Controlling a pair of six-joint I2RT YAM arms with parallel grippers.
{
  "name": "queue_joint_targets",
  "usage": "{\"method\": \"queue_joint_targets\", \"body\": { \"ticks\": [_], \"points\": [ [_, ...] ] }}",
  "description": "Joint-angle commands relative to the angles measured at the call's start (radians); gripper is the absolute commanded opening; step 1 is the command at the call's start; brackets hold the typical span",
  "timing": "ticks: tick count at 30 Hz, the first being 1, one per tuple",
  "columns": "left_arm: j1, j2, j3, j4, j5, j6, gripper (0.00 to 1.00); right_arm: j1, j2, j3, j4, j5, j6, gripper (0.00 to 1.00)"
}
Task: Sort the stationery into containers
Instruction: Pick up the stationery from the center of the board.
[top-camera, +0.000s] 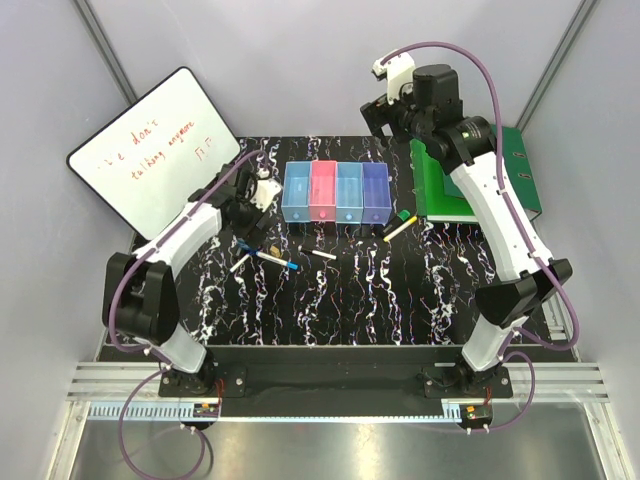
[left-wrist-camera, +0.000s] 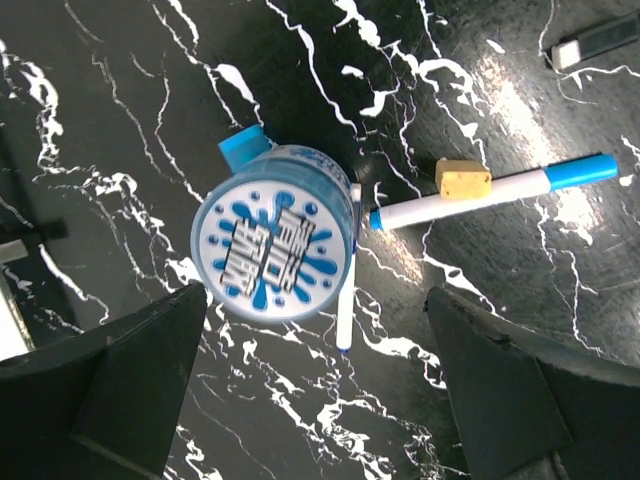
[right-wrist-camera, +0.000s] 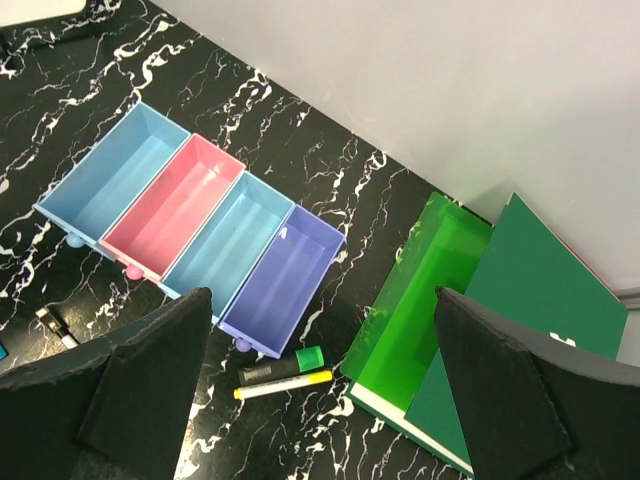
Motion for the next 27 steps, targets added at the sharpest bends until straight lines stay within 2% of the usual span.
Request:
{"method": "queue_joint_targets", "body": {
  "ticks": [1,27],
  "points": [
    [-0.001,0.042,0.079,0.067,-0.006,-0.011,0.99,0.004,-0.027,0.008,0.003,0.019,-0.009,1.0],
    [0.022,0.119,0.053,0.134,-0.087,0.066,0.99,0.004,-0.004,0.028,0.005,0.001,0.02,1.0]
  ]
}}
